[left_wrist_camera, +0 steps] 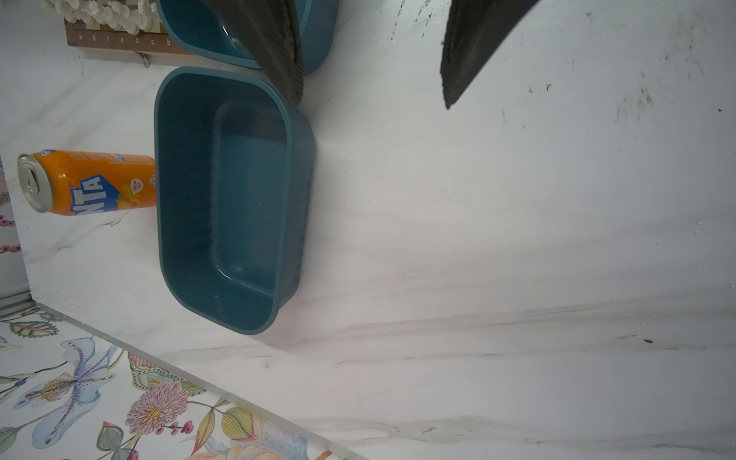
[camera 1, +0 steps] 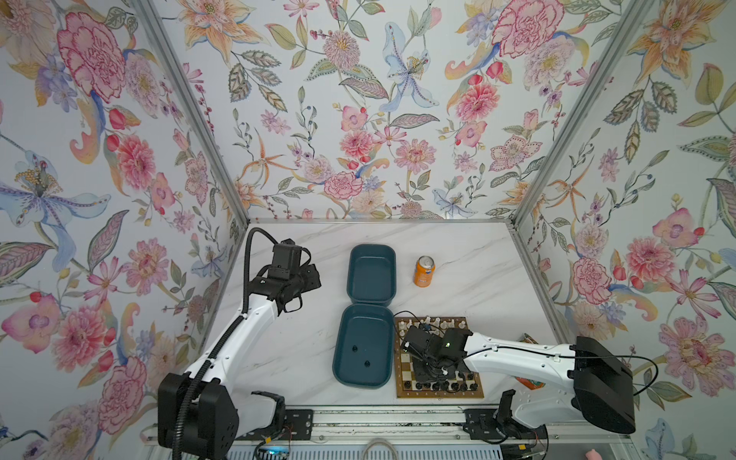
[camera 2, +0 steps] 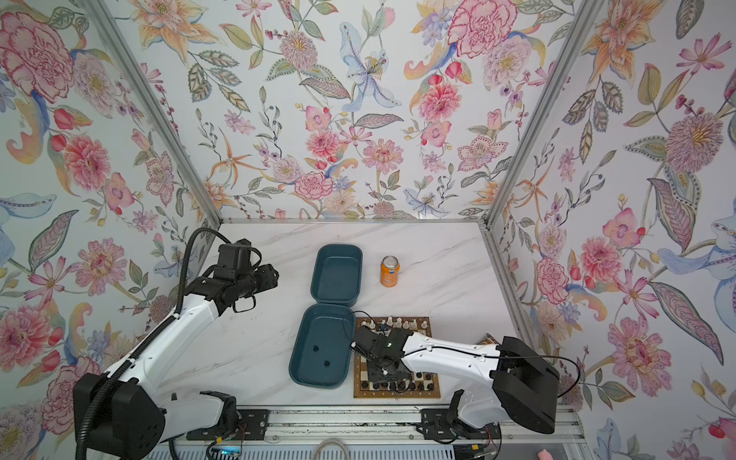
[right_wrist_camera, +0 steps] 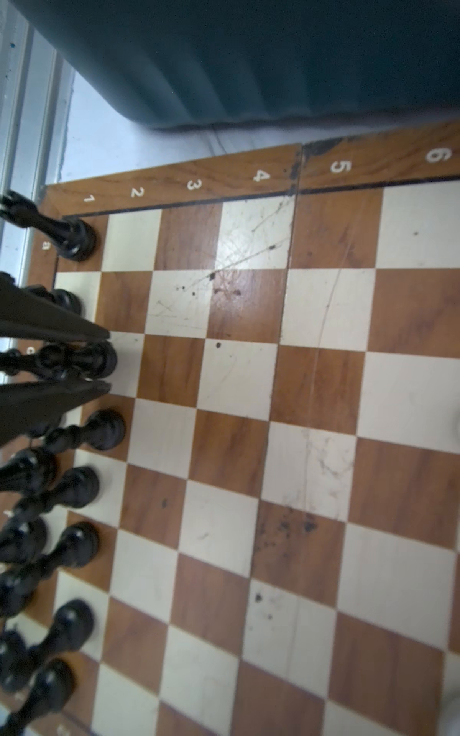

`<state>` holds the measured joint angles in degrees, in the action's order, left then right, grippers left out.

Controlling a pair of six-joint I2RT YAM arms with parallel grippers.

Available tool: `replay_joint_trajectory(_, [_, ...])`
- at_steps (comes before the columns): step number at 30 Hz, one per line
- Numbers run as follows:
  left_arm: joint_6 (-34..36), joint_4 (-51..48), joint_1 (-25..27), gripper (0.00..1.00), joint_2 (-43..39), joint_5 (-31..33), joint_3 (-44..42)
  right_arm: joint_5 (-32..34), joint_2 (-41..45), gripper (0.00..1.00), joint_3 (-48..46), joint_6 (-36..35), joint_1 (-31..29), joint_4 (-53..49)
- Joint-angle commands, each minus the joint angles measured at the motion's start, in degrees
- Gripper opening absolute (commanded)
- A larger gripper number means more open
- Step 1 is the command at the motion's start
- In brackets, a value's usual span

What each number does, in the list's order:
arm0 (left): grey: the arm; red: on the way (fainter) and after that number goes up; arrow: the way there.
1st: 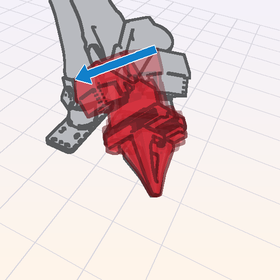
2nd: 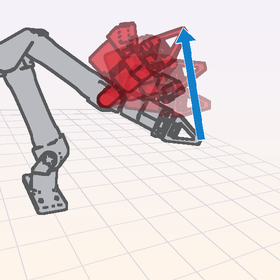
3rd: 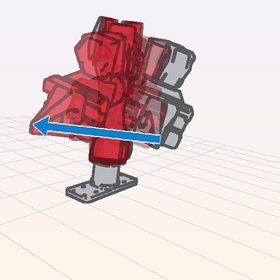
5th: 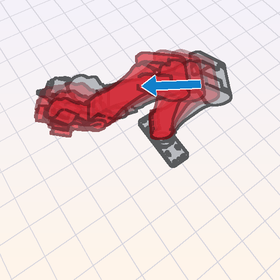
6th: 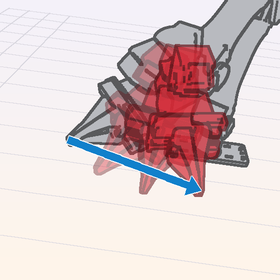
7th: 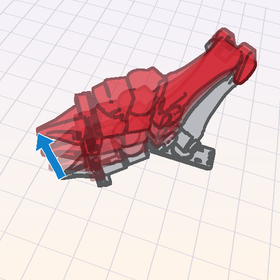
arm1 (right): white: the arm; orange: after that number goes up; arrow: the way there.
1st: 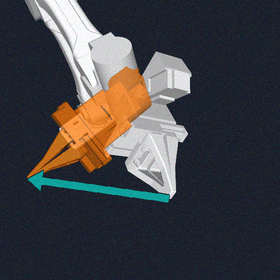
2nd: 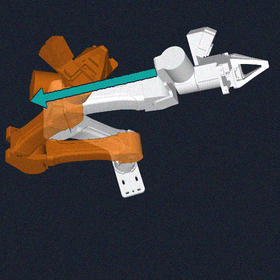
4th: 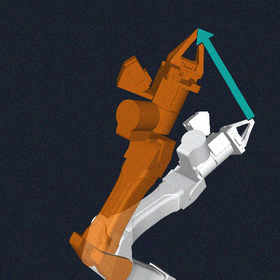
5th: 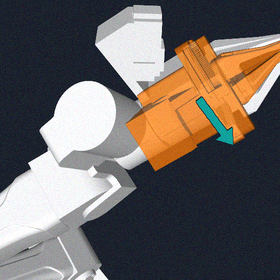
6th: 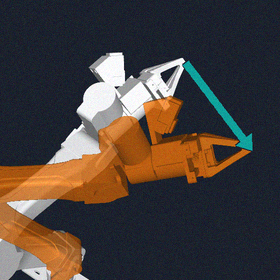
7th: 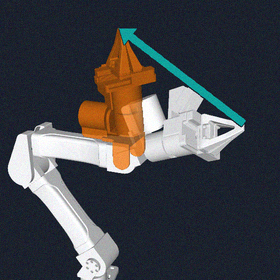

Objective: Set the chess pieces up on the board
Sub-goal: 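Raise the right gripper and move it back over the teal piece tray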

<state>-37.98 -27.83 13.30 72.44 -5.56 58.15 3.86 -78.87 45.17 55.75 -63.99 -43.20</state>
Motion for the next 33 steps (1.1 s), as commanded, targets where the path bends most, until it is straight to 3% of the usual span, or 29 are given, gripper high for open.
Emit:
replay_joint_trajectory(1, [0.4,-0.7,0.5,0.57,-0.1,1.2,0.3,0.4,-0.7,0.22,2.6,-1.5,0.6,-1.0])
replay_joint_trajectory(12, [0.9,-0.4,0.3,0.59,-0.4,2.2,0.1,3.2,-2.6,0.26,14.1,-5.7,1.7,-8.6])
replay_joint_trajectory(22, [2.7,-0.4,-2.0,0.61,-5.3,-0.4,-5.0,2.6,-12.4,0.32,30.6,-13.3,1.6,-12.9])
replay_joint_trajectory(33, [4.5,1.0,-3.5,0.78,-10.9,-3.2,-9.2,-1.2,-24.5,0.33,39.5,-17.0,-1.4,-12.9])
